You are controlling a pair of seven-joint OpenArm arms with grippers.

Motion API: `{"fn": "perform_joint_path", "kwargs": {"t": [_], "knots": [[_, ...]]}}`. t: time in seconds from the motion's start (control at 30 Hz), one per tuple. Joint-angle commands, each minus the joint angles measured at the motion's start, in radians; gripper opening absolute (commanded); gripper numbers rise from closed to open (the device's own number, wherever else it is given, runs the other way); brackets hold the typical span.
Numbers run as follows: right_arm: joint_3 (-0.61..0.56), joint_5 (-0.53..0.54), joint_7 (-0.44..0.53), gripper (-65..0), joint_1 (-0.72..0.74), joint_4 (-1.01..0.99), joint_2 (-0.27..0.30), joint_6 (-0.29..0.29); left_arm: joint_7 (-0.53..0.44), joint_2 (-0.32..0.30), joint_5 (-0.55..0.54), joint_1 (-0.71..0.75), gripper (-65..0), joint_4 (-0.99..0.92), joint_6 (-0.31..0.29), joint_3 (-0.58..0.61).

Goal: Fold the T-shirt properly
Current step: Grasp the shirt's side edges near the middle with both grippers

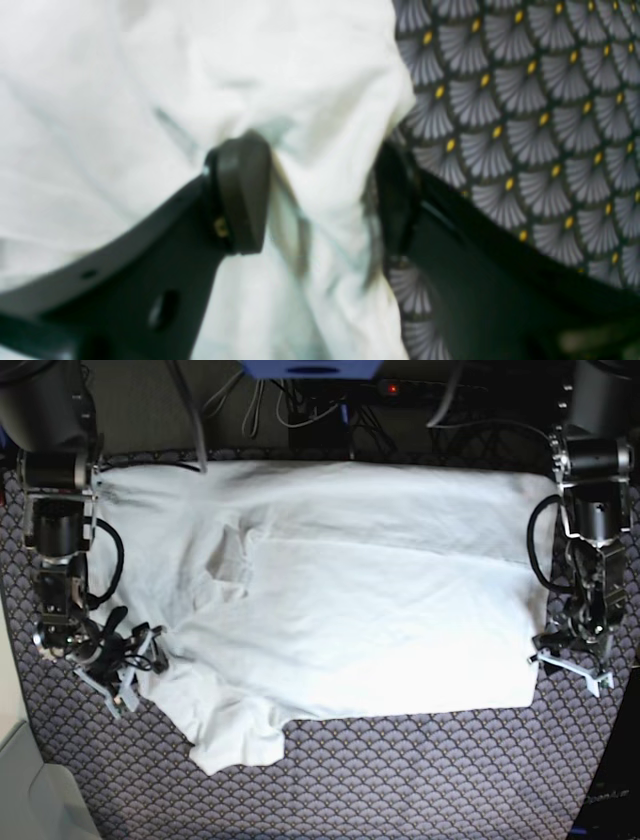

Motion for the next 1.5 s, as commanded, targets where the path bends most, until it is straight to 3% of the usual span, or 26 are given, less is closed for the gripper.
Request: {"fn": "perform_joint_path", "kwargs": {"t": [0.0,0.1,0.33,0.67,1.03,1.2,1.47], "knots": [[0.004,0.015,0.021,-30.6,0.031,0.016,0.009,0.003,-0.03,-0.015,0.0,-0.031,-23.8,0.013,-0.003,-0.003],[0.004,0.015,0.021,-30.4,0.033,0.016,0.007,0.003,-0.036,0.014,0.001,-0.054,-23.8,-0.006,-0.004,0.003],[0.004,0.015,0.021,-30.4,0.027,0.016,0.007,0.003,-0.059,0.021,-0.008,-0.08,-23.8,-0.064,-0.004,0.149],[0.004,0.015,0.021,-30.3,0.025,0.016,0.001,0.003,-0.104,0.024,-0.01,-0.08,-23.8,-0.162,-0.004,0.15],[0.004,0.015,0.021,-30.3,0.03,0.016,-0.007,0.003,-0.099,0.08,0.001,-0.08,-23.8,-0.159,-0.006,0.155],[0.004,0.015,0.021,-30.3,0.027,0.016,-0.007,0.003,-0.095,0.083,0.001,-0.08,-24.1,-0.161,-0.121,0.155],[0.004,0.015,0.041,-30.6,0.028,0.016,-0.008,0.003,-0.101,0.083,0.001,-0.08,-24.7,-0.161,-0.126,0.155]]}}
